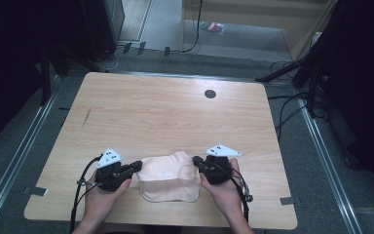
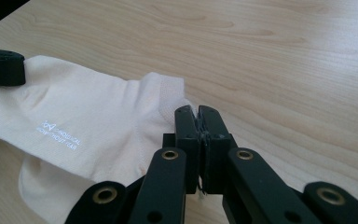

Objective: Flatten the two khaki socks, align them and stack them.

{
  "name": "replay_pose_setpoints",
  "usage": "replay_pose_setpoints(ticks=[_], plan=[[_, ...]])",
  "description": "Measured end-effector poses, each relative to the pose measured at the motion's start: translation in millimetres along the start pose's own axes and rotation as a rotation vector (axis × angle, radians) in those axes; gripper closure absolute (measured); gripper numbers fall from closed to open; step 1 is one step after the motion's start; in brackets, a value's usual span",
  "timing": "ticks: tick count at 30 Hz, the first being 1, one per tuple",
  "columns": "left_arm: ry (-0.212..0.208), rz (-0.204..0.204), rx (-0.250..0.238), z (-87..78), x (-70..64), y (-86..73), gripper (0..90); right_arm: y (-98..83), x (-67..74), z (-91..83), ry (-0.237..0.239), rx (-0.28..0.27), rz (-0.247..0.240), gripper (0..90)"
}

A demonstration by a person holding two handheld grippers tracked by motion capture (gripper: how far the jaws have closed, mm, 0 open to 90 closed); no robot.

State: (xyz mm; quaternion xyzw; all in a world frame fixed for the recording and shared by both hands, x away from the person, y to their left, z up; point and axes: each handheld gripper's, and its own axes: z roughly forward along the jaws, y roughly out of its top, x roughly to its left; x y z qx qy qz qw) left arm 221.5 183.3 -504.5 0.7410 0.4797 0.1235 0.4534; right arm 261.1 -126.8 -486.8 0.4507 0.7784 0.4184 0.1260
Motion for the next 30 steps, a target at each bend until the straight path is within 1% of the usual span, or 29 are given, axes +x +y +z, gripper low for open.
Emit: replay_pose_setpoints(ticks=[1, 10, 16, 19, 20, 27, 30], plan=[[-0.002, -0.003, 0.0, -0.7, -1.5, -1.5, 88.7, -1.7, 0.6, -1.1, 0.002, 0.002, 0.0, 88.9], [-0.005, 0.017, 0.016, -6.0, -9.2, -12.1, 88.6, -15.9, 6.9, -10.3, 0.009, 0.018, -0.007, 88.9], [-0.014, 0.014, 0.024, -8.0, -13.3, -17.1, 88.6, -24.3, 11.3, -16.6, 0.012, 0.038, -0.017, 88.9], [-0.018, 0.012, 0.033, -7.6, -14.8, -22.5, 88.6, -28.7, 11.9, -19.3, 0.012, 0.045, -0.025, 88.9], [-0.02, 0.013, 0.038, -7.3, -15.5, -23.7, 88.6, -30.1, 12.2, -20.4, 0.012, 0.046, -0.019, 88.9], [-0.013, 0.037, 0.064, -0.8, -22.5, -32.5, 88.5, -39.5, 12.3, -22.4, 0.011, 0.058, -0.015, 88.9], [-0.001, 0.051, 0.066, 0.4, -25.4, -34.0, 88.5, -41.4, 12.7, -23.1, 0.008, 0.06, -0.011, 88.9]])
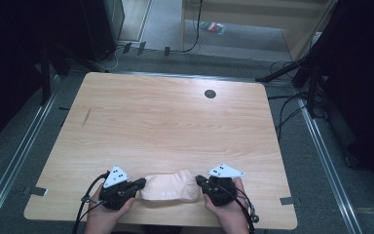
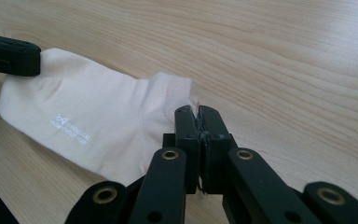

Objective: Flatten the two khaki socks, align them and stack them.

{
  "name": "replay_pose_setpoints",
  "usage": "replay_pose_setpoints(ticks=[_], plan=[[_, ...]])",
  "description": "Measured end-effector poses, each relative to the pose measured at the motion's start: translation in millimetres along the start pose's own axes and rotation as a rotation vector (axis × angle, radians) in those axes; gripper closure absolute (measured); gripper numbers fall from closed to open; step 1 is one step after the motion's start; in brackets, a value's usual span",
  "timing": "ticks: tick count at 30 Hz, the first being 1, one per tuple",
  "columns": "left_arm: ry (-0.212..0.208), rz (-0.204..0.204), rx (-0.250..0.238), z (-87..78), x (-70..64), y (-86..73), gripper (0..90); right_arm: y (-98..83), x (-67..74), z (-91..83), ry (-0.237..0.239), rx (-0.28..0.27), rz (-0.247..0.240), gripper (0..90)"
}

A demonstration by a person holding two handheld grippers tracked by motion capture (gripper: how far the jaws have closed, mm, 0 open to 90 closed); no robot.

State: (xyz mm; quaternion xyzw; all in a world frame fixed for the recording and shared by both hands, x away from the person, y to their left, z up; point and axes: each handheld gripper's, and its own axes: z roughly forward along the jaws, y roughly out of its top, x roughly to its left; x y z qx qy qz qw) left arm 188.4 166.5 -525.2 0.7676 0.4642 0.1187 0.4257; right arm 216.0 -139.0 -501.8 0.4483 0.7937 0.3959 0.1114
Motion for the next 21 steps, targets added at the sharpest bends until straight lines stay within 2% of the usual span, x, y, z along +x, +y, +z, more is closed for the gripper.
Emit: replay_pose_setpoints(ticks=[5, 13, 21], plan=[[0.012, 0.013, 0.002, 1.9, -3.1, -1.7, 88.4, -4.0, 1.8, -0.5, -0.006, 0.003, -0.014, 88.9], [0.048, 0.032, 0.004, 4.9, -5.3, -4.9, 88.2, -8.7, 3.0, 2.7, -0.005, 0.007, -0.012, 88.9], [0.061, 0.036, 0.001, 5.4, -3.9, -5.1, 88.0, -7.7, 1.4, 3.6, -0.005, -0.003, -0.005, 88.9]])
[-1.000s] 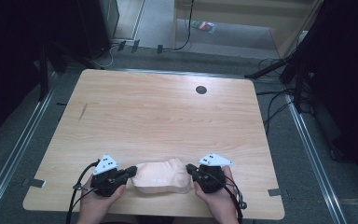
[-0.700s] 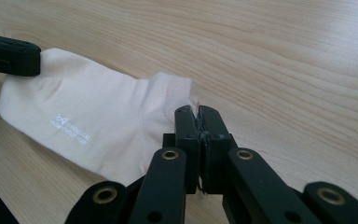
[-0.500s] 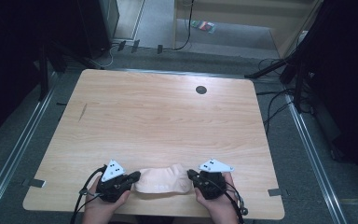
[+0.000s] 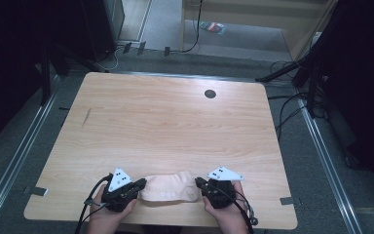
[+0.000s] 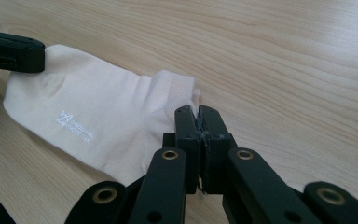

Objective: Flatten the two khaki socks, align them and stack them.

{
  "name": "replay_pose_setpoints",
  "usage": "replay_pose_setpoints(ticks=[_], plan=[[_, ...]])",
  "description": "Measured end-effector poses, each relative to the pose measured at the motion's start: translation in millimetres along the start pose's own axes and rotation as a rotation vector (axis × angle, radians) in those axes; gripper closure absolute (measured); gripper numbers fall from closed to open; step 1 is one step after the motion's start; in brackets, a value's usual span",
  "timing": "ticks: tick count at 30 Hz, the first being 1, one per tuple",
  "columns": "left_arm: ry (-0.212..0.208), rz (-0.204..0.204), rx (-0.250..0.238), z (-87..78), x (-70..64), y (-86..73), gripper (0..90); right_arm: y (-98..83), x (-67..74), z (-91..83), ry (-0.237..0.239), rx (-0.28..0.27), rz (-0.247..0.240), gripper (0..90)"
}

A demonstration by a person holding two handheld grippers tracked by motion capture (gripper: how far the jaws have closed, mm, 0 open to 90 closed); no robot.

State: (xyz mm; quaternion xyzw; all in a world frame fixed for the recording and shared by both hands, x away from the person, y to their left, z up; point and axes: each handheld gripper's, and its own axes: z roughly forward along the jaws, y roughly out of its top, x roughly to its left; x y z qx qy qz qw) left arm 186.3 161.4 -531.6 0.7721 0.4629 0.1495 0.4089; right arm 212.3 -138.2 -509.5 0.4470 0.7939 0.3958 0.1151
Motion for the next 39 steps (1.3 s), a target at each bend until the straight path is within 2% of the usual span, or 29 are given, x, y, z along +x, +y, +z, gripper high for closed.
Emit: replay_pose_setpoints(ticks=[5, 7, 14, 17, 19, 21, 22, 23, 24, 26, 28, 29, 30, 32, 35, 37, 39], plan=[[0.012, 0.005, 0.002, 2.7, 0.3, -1.4, 87.8, -0.7, 0.6, 2.5, -0.002, 0.005, -0.01, 88.9], [0.01, -0.005, -0.001, 3.2, 1.1, -1.4, 87.6, -1.1, -0.2, 2.2, -0.003, 0.004, -0.004, 88.9], [0.017, 0.016, 0.012, 6.0, -1.1, -2.4, 86.6, -2.7, -1.5, 2.5, -0.005, 0.008, -0.002, 88.9], [0.027, 0.024, 0.014, 7.3, -1.6, -3.0, 83.8, -3.5, -0.7, 3.7, -0.003, 0.012, -0.003, 88.8], [0.004, 0.019, 0.013, 7.9, -0.6, -3.1, 79.1, -3.8, -0.5, 4.0, -0.007, 0.011, -0.009, 88.5], [-0.007, 0.006, 0.015, 8.2, 0.9, -2.2, 64.9, -4.2, -1.3, 5.1, -0.005, 0.013, -0.006, 82.9], [-0.008, -0.001, 0.007, 7.2, 1.5, -2.0, 60.4, -4.6, -2.0, 5.9, -0.003, 0.014, -0.006, 74.5], [0.0, -0.004, 0.0, 5.5, 2.0, -1.6, 56.5, -4.9, -1.9, 6.3, -0.012, 0.016, 0.0, 66.1], [0.008, -0.012, -0.013, 3.7, 2.7, -1.0, 53.4, -5.0, -2.2, 6.1, -0.019, 0.014, 0.001, 61.6], [0.019, -0.028, -0.049, -2.0, 4.1, 0.6, 50.2, -4.7, -2.1, 3.3, -0.028, -0.009, 0.011, 58.8], [0.015, -0.034, -0.099, -7.8, 3.8, 2.3, 53.7, -3.4, -0.3, -2.2, -0.024, -0.056, 0.028, 64.7], [-0.008, -0.036, -0.114, -8.7, 2.6, 2.9, 58.9, -3.0, 1.9, -4.5, -0.012, -0.083, 0.031, 69.5], [-0.04, -0.034, -0.112, -7.0, 1.5, 3.4, 64.0, -2.8, 5.3, -5.5, 0.001, -0.102, 0.025, 73.8], [-0.102, -0.033, -0.065, 1.8, -0.9, 2.5, 71.1, -3.1, 14.7, -1.9, 0.014, -0.11, -0.012, 80.9], [-0.095, -0.033, -0.003, 13.0, -3.4, -2.3, 76.2, -5.0, 23.9, 14.9, 0.029, -0.057, -0.065, 85.0], [-0.078, -0.021, 0.012, 16.3, -3.9, -5.2, 73.7, -7.5, 23.7, 25.6, 0.015, -0.022, -0.078, 85.0], [-0.064, -0.007, 0.016, 17.8, -4.0, -7.4, 68.3, -10.0, 21.2, 31.8, -0.004, -0.001, -0.072, 83.2]])
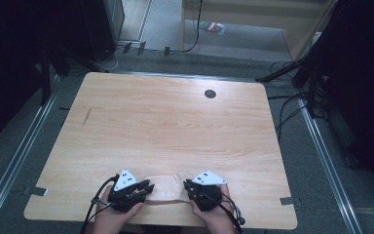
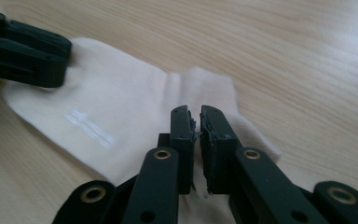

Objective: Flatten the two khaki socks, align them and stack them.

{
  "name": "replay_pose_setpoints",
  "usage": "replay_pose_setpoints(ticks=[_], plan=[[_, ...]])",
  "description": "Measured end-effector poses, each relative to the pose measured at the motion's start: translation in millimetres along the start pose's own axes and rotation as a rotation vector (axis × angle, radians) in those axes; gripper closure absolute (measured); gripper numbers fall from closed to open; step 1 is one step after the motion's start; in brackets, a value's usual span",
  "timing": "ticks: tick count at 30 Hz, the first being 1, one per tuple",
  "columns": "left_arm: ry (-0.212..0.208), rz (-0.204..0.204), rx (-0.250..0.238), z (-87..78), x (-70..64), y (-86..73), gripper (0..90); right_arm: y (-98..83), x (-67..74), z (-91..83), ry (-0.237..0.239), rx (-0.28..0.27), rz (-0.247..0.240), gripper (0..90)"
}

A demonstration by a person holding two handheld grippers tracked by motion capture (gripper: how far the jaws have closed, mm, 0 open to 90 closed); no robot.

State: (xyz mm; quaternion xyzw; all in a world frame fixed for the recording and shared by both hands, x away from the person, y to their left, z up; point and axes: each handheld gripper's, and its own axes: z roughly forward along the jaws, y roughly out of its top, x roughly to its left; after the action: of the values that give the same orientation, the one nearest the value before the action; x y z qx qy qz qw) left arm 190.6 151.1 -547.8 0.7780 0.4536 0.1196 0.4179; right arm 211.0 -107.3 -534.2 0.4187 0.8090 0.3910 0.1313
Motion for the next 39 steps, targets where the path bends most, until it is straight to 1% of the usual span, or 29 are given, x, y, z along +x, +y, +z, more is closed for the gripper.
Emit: replay_pose_setpoints(ticks=[1, 4, 5, 7, 9, 10, 11, 13, 14, 16, 18, 20, 21, 23, 24, 25, 27, 28, 31, 33, 35, 36, 39], plan=[[-0.003, 0.005, 0.001, 1.2, 0.2, -1.0, 65.7, -1.4, -1.7, 1.3, -0.009, 0.007, 0.002, 82.6], [-0.007, 0.025, -0.004, 3.5, -0.1, -2.6, 62.1, -5.9, -6.7, 3.3, -0.041, 0.031, 0.012, 82.0], [-0.01, 0.034, -0.004, 4.0, -0.5, -2.6, 60.1, -7.3, -8.6, 3.3, -0.03, 0.03, 0.023, 82.3], [-0.009, 0.068, -0.004, 4.5, -2.4, -3.3, 56.5, -8.1, -9.5, 1.9, -0.029, 0.033, 0.024, 84.0], [0.009, 0.108, -0.006, 4.5, -6.0, -4.9, 55.1, -9.7, -8.3, 1.4, -0.043, 0.034, -0.008, 85.0], [0.013, 0.127, -0.003, 4.2, -7.1, -5.3, 54.8, -10.2, -8.2, 0.6, -0.047, 0.038, -0.012, 85.2], [0.016, 0.136, -0.006, 4.1, -7.8, -5.6, 54.4, -10.4, -8.5, -0.5, -0.044, 0.044, 0.001, 85.2], [0.01, 0.138, -0.007, 3.4, -7.8, -5.5, 51.2, -11.6, -9.8, -3.1, -0.039, 0.047, 0.017, 83.4], [0.0, 0.134, -0.019, 0.1, -6.8, -4.7, 48.5, -12.0, -9.8, -5.8, -0.042, 0.043, 0.029, 80.6], [-0.014, 0.114, -0.052, -5.5, -3.8, -3.3, 44.8, -11.2, -9.5, -10.9, -0.019, 0.01, 0.043, 79.0], [-0.036, 0.082, -0.072, -10.5, 1.8, -2.1, 44.8, -8.1, -7.5, -15.5, 0.008, -0.035, 0.035, 79.7], [-0.039, 0.055, -0.08, -13.1, 7.0, -1.7, 46.3, -4.0, -3.6, -14.6, 0.032, -0.054, 0.027, 80.5], [-0.041, 0.049, -0.083, -13.9, 8.7, -1.6, 47.1, -2.1, -1.1, -11.5, 0.043, -0.051, 0.023, 80.5], [-0.018, 0.059, -0.076, -13.4, 9.1, -2.2, 47.4, 0.4, 4.6, -2.7, 0.045, -0.036, -0.001, 80.6], [-0.016, 0.071, -0.061, -12.4, 8.8, -2.8, 47.3, 0.8, 7.2, 1.9, 0.042, -0.025, -0.012, 80.0], [-0.004, 0.088, -0.046, -10.8, 7.8, -3.7, 47.0, 0.8, 8.6, 6.0, 0.042, -0.009, -0.019, 79.8], [0.026, 0.125, -0.024, -7.7, 5.4, -5.8, 47.0, -0.7, 9.1, 11.9, 0.019, 0.023, -0.021, 79.8], [0.031, 0.138, -0.014, -6.6, 4.6, -6.1, 46.4, -1.5, 8.3, 13.1, 0.012, 0.035, -0.019, 79.9], [0.048, 0.157, -0.006, -3.6, 0.9, -6.6, 43.9, -3.6, 4.9, 11.7, 0.009, 0.035, -0.009, 80.3], [0.065, 0.182, 0.002, -1.3, -2.5, -7.7, 41.4, -5.0, 3.7, 11.2, 0.013, 0.031, -0.007, 80.6], [0.091, 0.209, 0.004, 0.4, -6.0, -8.8, 40.4, -5.5, 3.8, 11.0, 0.006, 0.03, -0.015, 81.4], [0.096, 0.217, 0.006, 0.9, -6.8, -9.0, 40.1, -5.6, 4.0, 11.2, 0.003, 0.028, -0.022, 81.7], [0.089, 0.205, 0.008, 0.9, -5.0, -8.4, 39.2, -6.2, 5.3, 11.0, -0.008, 0.028, -0.034, 82.7]])
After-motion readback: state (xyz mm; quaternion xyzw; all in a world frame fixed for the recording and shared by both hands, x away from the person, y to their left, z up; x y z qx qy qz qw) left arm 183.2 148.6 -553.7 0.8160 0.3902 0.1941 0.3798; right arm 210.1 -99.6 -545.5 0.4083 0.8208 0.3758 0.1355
